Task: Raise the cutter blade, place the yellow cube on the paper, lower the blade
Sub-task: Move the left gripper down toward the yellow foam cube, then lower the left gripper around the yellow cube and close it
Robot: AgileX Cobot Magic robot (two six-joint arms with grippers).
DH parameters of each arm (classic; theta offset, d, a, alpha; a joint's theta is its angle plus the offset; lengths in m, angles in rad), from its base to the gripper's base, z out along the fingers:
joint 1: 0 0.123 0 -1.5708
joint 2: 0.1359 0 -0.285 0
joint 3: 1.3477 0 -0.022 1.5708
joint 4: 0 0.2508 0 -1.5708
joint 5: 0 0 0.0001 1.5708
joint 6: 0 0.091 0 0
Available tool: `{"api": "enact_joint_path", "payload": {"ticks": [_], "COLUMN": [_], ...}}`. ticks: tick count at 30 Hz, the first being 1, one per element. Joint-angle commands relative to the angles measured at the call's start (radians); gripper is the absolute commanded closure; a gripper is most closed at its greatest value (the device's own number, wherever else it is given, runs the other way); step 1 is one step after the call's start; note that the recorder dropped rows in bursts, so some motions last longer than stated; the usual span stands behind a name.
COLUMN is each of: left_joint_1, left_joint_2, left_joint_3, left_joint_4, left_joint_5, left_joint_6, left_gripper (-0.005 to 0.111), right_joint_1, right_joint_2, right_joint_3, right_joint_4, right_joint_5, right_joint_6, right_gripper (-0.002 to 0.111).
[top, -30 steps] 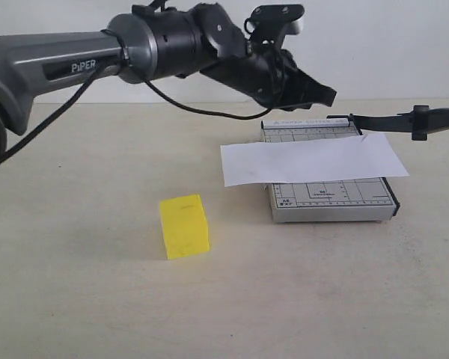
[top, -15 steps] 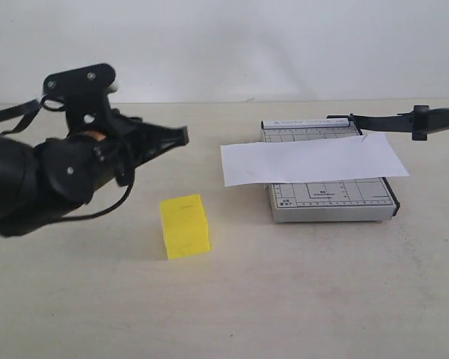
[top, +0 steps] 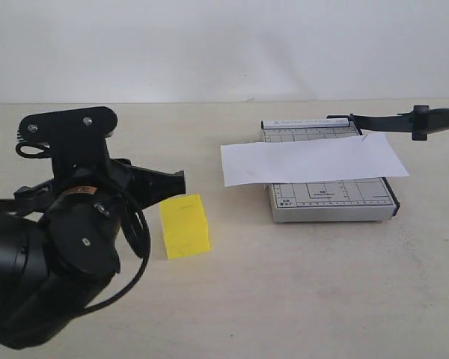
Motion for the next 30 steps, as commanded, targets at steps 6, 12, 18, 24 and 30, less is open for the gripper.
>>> {"api": "enact_joint_path", "payload": {"ticks": [6,12,18,24,30], "left_joint_1": [-0.026,-0.026,-0.026,-0.024,0.010], "left_joint_2": [-0.006,0.041,0.142,0.214,0.291], "left_joint_3": [-0.001,-0.003,-0.077,-0.176,-0.255], "left_joint_4": [0.088,0.492,0.328,0.085,-0.151], "left_joint_5": [0.187,0.258,0.287,0.283,0.270], "left_joint_6": [-0.098,-0.246,-0.341,-0.089,0.160], "left_gripper": [0.102,0.056,0.012,0.014,0.015], "right_joint_1": [-0.001,-0.001,-0.001,-0.001,-0.001], "right_joint_2": [-0.002,-0.002,-0.002,-0.002,-0.002], "right_joint_3": [0.004,0.004,0.004,0.004,0.004], "right_joint_4": [-0.006,-0.006,-0.006,0.010,0.020], "right_joint_5": [-0.001,-0.001,0.000,0.009,0.014], "right_joint_6": [0.004,0.004,0.006,0.008,0.008], "right_gripper": [0.108,0.108,0.108,0.108,0.108]}}
